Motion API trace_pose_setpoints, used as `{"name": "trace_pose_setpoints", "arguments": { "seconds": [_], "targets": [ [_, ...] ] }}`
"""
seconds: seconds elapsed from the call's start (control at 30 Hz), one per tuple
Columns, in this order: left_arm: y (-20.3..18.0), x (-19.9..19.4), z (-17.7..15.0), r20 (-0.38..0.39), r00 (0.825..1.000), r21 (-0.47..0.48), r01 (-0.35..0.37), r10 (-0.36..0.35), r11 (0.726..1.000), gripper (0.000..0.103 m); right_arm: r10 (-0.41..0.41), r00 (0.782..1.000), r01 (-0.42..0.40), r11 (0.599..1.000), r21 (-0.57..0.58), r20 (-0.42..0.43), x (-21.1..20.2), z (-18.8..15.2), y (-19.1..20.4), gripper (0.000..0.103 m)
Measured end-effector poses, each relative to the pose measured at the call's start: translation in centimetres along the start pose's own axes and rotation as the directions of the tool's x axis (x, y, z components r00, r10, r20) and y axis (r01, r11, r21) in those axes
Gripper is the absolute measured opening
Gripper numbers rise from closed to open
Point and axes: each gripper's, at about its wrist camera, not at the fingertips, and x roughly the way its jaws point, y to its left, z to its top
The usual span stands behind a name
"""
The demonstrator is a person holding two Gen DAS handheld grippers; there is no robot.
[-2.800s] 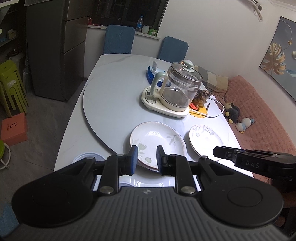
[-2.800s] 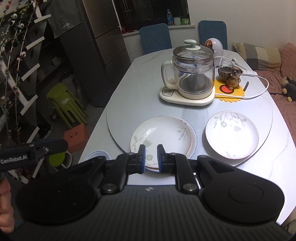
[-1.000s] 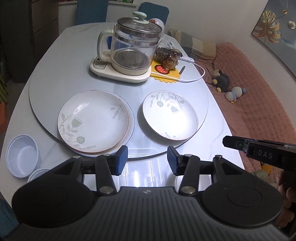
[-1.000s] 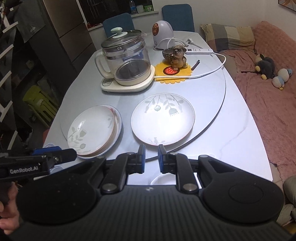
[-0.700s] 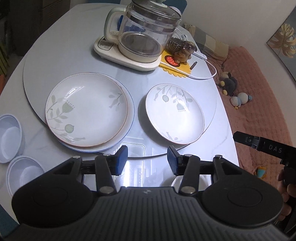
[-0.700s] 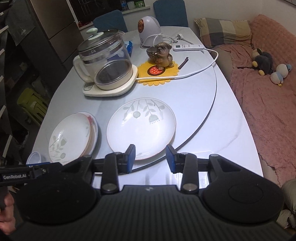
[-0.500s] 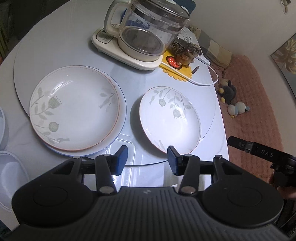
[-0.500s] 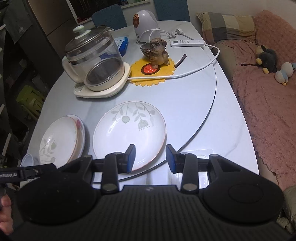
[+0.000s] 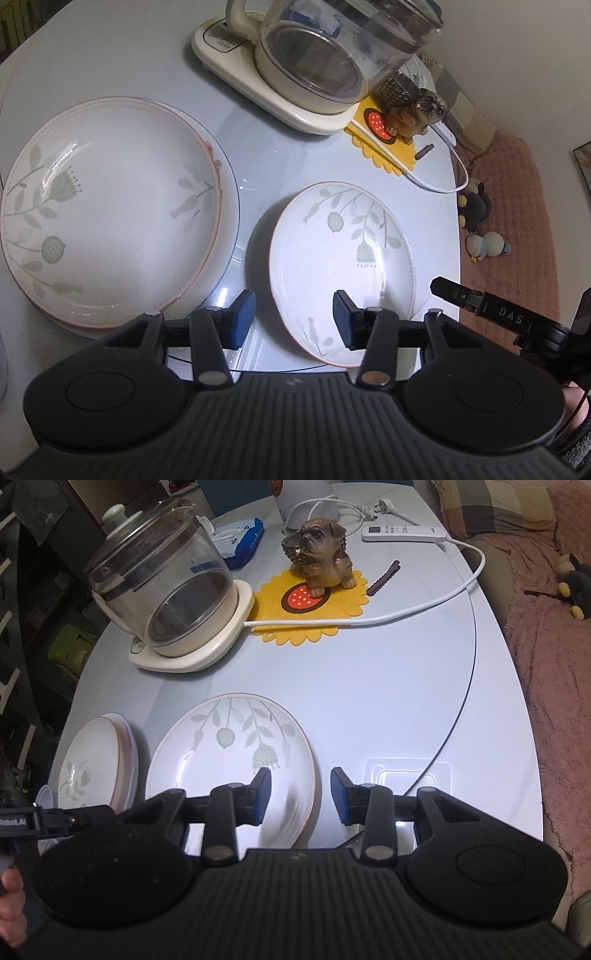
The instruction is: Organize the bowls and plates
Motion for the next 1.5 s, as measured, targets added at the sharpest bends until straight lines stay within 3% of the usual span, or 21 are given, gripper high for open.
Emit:
{"name": "trace_pose_setpoints", "arguments": {
  "seconds": [0.1,0.33,0.47,0.63,0.87,1.0,1.3,1.5],
  "targets": [
    [0.5,1.5,0.4,-0.028,0.999,-0.052,0.024,-0.025,0.998,0.052,0.017,1.0,-0.017,1.0,0.001,-0.023,1.5,0.5,-0.6,0.038],
    [0.3,4.1,0.7,-0.065,0.998,-0.063,-0.006,0.002,0.998,0.051,0.051,0.996,-0.049,0.998,0.027,-0.075,4.7,1.4,-1.6,0.038],
    [0.2,5.3,0.9,-0.073,0.997,-0.052,-0.037,0.033,0.998,0.046,0.072,0.995,-0.073,0.997,-0.014,-0.075,5.5,2.1,-1.1,0.037],
    [0.5,6.5,1.2,-0.077,0.997,-0.075,-0.025,0.019,0.997,0.042,0.082,0.992,-0.087,0.995,-0.047,-0.1,6.7,2.5,-0.8,0.037],
    [0.4,7.4,1.6,-0.061,0.997,-0.065,-0.051,0.047,0.997,0.028,0.106,0.987,-0.114,0.991,-0.064,-0.124,7.8,2.7,-1.1,0.026],
    [1.2,7.5,1.9,-0.059,0.998,-0.108,-0.028,0.022,0.994,0.025,0.126,0.985,-0.136,0.987,-0.084,-0.121,7.8,3.1,-1.0,0.018],
    [1.5,7.9,1.8,-0.057,0.998,-0.102,-0.032,0.027,0.994,0.021,0.215,0.963,-0.223,0.974,-0.029,-0.162,8.3,3.4,-2.4,0.019],
    [1.5,7.8,1.9,-0.067,0.997,-0.102,-0.033,0.026,0.994,0.021,0.233,0.953,-0.247,0.967,-0.055,-0.192,8.5,3.4,-2.2,0.019]
  ]
}}
